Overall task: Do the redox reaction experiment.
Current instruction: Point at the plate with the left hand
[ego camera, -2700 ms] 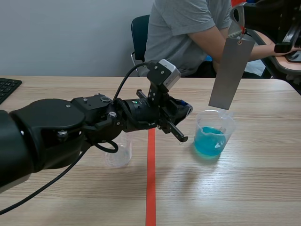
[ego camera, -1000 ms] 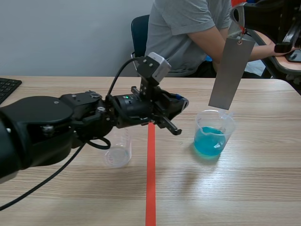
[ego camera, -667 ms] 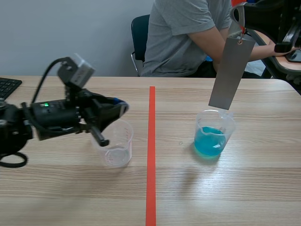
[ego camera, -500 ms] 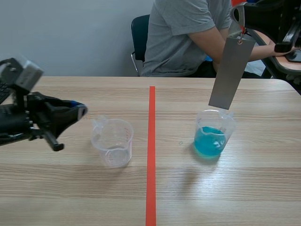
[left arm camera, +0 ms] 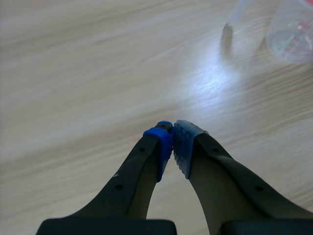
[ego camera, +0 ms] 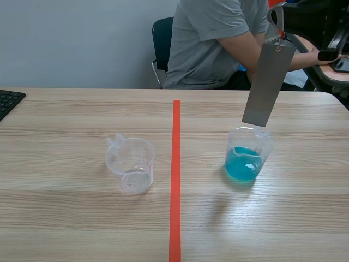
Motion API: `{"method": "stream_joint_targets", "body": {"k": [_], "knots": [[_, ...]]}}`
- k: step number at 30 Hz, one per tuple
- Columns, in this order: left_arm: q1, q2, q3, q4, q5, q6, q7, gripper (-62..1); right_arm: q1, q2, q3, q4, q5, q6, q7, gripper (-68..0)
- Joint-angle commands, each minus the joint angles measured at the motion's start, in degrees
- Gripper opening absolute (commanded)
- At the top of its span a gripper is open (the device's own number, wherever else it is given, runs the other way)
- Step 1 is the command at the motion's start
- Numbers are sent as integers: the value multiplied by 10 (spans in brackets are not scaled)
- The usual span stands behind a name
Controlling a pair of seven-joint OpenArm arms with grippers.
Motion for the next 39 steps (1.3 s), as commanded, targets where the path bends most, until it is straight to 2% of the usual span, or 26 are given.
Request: {"method": "stream_joint_targets", "body": {"k": [1, 7, 9, 13, 24, 28, 39], "knots": [[7, 24, -3, 3, -3, -1, -8, -565, 11, 7, 2, 4, 4, -3, 9, -660], [62, 96, -39, 2, 9, 2, -8, -565, 11, 7, 2, 4, 4, -3, 9, -660], [72, 111, -40, 2, 25, 2, -8, -565, 11, 7, 2, 4, 4, -3, 9, -660], [79, 131, -40, 2, 29, 2, -1, -565, 11, 7, 2, 4, 4, -3, 9, -660], [82, 146, -40, 2, 29, 2, 14, -565, 10, 1, 2, 4, -1, -3, 6, -660], [82, 149, -40, 2, 29, 1, 13, -565, 9, -20, 2, 4, -34, -3, -1, -660], [82, 160, -40, 2, 29, 1, 14, -565, 0, -50, 2, 2, -82, -3, -3, -660]]}}
